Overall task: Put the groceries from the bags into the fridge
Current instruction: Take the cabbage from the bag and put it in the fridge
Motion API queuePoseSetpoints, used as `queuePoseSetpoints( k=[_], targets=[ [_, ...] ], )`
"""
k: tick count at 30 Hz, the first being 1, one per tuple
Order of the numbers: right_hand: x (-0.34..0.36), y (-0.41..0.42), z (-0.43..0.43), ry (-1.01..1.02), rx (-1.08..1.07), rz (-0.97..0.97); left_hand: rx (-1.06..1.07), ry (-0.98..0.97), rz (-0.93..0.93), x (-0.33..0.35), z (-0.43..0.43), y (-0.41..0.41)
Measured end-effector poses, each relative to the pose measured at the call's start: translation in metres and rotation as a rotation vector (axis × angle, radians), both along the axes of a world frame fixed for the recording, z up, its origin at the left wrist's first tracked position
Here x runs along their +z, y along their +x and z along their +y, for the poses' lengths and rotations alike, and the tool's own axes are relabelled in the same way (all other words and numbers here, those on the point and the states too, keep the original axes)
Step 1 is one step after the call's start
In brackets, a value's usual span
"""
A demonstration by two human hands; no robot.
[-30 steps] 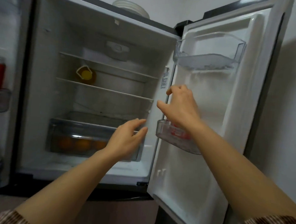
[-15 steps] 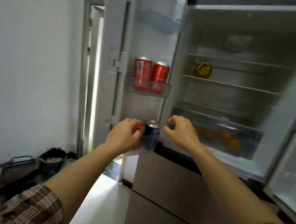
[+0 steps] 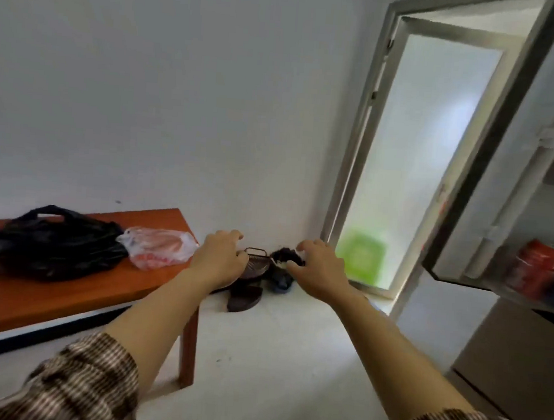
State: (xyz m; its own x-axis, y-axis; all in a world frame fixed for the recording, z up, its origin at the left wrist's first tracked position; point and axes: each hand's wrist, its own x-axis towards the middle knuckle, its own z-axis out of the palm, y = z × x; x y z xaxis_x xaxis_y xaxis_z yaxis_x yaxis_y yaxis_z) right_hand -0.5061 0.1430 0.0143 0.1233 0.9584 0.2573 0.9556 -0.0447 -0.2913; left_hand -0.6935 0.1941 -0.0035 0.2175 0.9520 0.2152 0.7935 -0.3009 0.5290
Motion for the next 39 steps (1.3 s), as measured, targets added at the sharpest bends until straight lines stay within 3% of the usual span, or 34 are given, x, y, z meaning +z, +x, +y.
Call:
queuePoseSetpoints(
  k=[9,15,31,39],
  targets=[
    [-0.042,-0.224,0.1,-0.1,0.372,-0.096,0.381,-0.054,0.016,-0.04,0.038,-0.223],
    [-0.06,-0.348,0.186,-0.09,0.507,-0.119,0.489,-0.015,-0.017,-0.055,0.097,-0.342],
    [-0.106,-0.602,0.36,-0.211,0.643,-0.249,0.64,0.01,0.143,-0.11,0.243,-0.597],
    [-0.137,-0.739,0.428,-0.218,0.647,-0.099,0.455,0.047,0.401,-0.133,0.325,-0.743]
  ],
)
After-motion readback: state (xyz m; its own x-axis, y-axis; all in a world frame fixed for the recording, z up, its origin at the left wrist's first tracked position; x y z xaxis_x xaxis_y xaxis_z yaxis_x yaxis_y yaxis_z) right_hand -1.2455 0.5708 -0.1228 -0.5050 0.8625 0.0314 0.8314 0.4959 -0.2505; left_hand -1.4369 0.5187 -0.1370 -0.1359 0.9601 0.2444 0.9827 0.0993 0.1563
